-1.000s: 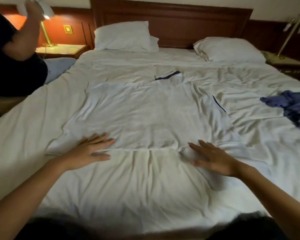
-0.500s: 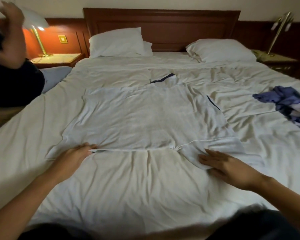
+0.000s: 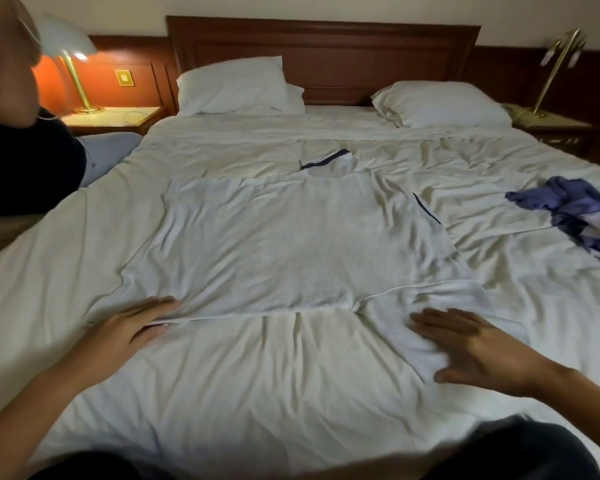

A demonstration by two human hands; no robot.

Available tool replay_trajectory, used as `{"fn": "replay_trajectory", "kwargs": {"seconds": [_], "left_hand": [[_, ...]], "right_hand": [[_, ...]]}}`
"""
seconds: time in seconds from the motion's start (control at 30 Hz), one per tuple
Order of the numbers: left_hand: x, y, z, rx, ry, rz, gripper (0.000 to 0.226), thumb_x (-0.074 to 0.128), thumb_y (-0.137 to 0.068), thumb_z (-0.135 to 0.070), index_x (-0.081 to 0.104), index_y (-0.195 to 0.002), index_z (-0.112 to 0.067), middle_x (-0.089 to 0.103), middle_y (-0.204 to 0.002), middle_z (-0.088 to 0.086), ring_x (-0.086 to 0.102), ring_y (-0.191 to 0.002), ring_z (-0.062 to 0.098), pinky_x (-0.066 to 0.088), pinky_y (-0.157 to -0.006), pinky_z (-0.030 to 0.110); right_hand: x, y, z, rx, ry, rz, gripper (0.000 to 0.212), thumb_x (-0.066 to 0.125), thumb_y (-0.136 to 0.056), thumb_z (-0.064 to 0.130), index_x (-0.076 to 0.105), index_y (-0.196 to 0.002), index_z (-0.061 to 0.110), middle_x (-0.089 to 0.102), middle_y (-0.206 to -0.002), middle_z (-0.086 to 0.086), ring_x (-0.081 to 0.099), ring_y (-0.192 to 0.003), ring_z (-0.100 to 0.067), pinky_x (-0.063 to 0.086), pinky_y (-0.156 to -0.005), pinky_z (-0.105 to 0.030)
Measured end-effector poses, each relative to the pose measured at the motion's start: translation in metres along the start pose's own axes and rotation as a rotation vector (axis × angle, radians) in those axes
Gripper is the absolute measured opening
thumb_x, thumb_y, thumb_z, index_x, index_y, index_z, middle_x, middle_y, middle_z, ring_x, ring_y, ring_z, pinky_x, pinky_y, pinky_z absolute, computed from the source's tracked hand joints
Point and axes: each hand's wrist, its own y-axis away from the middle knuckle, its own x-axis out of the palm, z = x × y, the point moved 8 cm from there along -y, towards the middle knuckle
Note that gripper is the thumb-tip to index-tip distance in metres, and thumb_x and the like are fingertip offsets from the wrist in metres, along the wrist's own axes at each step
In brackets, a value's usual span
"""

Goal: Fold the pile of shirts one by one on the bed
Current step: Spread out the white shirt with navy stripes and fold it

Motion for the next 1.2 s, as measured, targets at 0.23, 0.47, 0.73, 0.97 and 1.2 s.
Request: {"fn": "replay_trajectory", "kwargs": {"seconds": [0.23, 0.47, 0.73, 0.97, 1.2], "left_hand": [[0.008, 0.000, 0.007, -0.026, 0.013, 0.007, 0.048, 0.063, -0.092, 0.000, 0.053, -0.139, -0.008, 0.051, -0.146, 0.000, 0.040, -0.143, 0.023, 0.031, -0.119, 0.049], [0.010, 0.001, 0.007, -0.083, 0.035, 0.023, 0.044, 0.059, -0.096, -0.001, 0.054, -0.139, -0.005, 0.049, -0.147, 0.000, 0.033, -0.146, 0.021, 0.024, -0.122, 0.038], [-0.022, 0.010, 0.011, -0.161, 0.015, -0.197, 0.023, 0.055, -0.100, -0.014, 0.073, -0.113, -0.018, 0.074, -0.100, 0.005, 0.068, -0.098, 0.026, 0.051, -0.093, 0.043], [-0.068, -0.082, 0.021, -0.184, -0.032, -0.400, 0.020, 0.046, -0.105, -0.020, 0.060, -0.091, -0.018, 0.066, -0.079, 0.001, 0.062, -0.073, 0.026, 0.052, -0.071, 0.043], [-0.067, -0.222, 0.077, -0.261, -0.110, -0.263, 0.013, 0.060, -0.099, -0.029, 0.063, -0.089, -0.023, 0.066, -0.084, -0.001, 0.060, -0.080, 0.029, 0.048, -0.074, 0.039]], "right_hand": [[-0.004, 0.002, -0.005, -0.035, -0.051, -0.221, 0.043, 0.047, -0.098, 0.049, 0.061, -0.134, 0.029, 0.047, -0.149, 0.013, 0.038, -0.143, -0.013, 0.036, -0.110, -0.038], [0.010, 0.006, -0.007, -0.023, -0.051, -0.195, 0.044, 0.051, -0.098, 0.045, 0.057, -0.138, 0.026, 0.046, -0.150, 0.013, 0.036, -0.143, -0.010, 0.034, -0.111, -0.030], [-0.045, -0.001, -0.017, 0.163, -0.264, -0.278, 0.014, 0.059, -0.094, 0.043, 0.062, -0.107, 0.048, 0.066, -0.092, 0.038, 0.061, -0.084, 0.020, 0.044, -0.072, -0.005], [-0.106, -0.100, -0.109, 0.271, -0.077, -0.249, 0.042, 0.049, -0.080, 0.071, 0.064, -0.080, 0.032, 0.065, -0.064, 0.001, 0.067, -0.072, -0.017, 0.039, -0.058, -0.023], [-0.118, -0.271, -0.201, 0.393, 0.214, -0.187, 0.050, 0.048, -0.082, 0.074, 0.062, -0.109, 0.034, 0.067, -0.111, -0.009, 0.062, -0.105, -0.033, 0.048, -0.087, -0.043]]}}
